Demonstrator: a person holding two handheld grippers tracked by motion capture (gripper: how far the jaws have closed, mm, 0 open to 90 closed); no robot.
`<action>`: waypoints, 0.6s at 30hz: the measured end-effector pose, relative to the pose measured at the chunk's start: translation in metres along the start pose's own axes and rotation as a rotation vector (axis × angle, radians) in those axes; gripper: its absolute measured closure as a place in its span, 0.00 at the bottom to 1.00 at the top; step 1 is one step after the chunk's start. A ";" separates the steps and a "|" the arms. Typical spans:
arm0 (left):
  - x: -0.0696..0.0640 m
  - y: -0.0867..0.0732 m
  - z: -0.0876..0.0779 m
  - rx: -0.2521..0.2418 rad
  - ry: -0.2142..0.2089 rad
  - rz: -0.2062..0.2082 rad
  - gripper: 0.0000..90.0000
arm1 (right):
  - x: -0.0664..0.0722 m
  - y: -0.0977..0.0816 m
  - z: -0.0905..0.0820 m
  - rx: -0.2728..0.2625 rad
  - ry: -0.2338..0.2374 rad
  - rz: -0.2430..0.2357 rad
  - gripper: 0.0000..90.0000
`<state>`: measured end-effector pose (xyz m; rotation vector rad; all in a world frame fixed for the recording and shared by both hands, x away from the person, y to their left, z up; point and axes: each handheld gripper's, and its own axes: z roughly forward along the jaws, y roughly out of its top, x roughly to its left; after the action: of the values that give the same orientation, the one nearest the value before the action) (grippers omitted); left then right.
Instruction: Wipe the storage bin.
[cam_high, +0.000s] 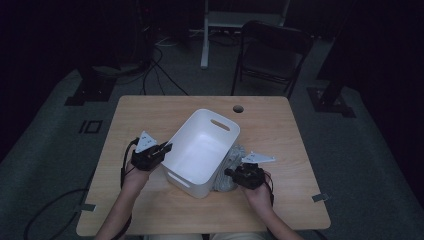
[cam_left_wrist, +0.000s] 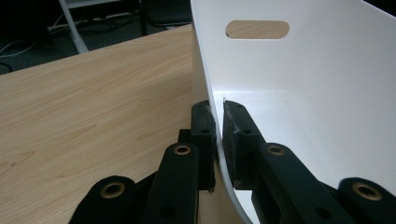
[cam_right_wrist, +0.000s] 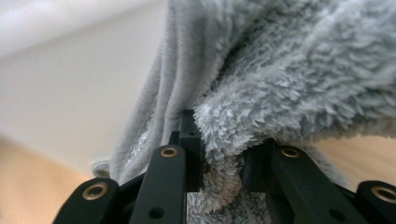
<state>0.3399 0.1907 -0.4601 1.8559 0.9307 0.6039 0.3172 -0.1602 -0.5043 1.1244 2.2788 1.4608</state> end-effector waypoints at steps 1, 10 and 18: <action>0.000 0.000 0.000 -0.001 0.001 -0.001 0.92 | 0.006 0.004 -0.007 -0.028 0.025 -0.009 0.83; -0.004 0.001 0.002 0.003 -0.016 0.017 0.92 | 0.020 0.010 -0.016 -0.112 0.033 -0.056 0.83; -0.007 0.003 0.004 0.005 -0.005 0.022 0.92 | 0.002 0.000 0.002 -0.022 -0.042 -0.035 0.83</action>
<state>0.3398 0.1816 -0.4596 1.8736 0.9109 0.6109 0.3168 -0.1571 -0.5049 1.0934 2.2376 1.4320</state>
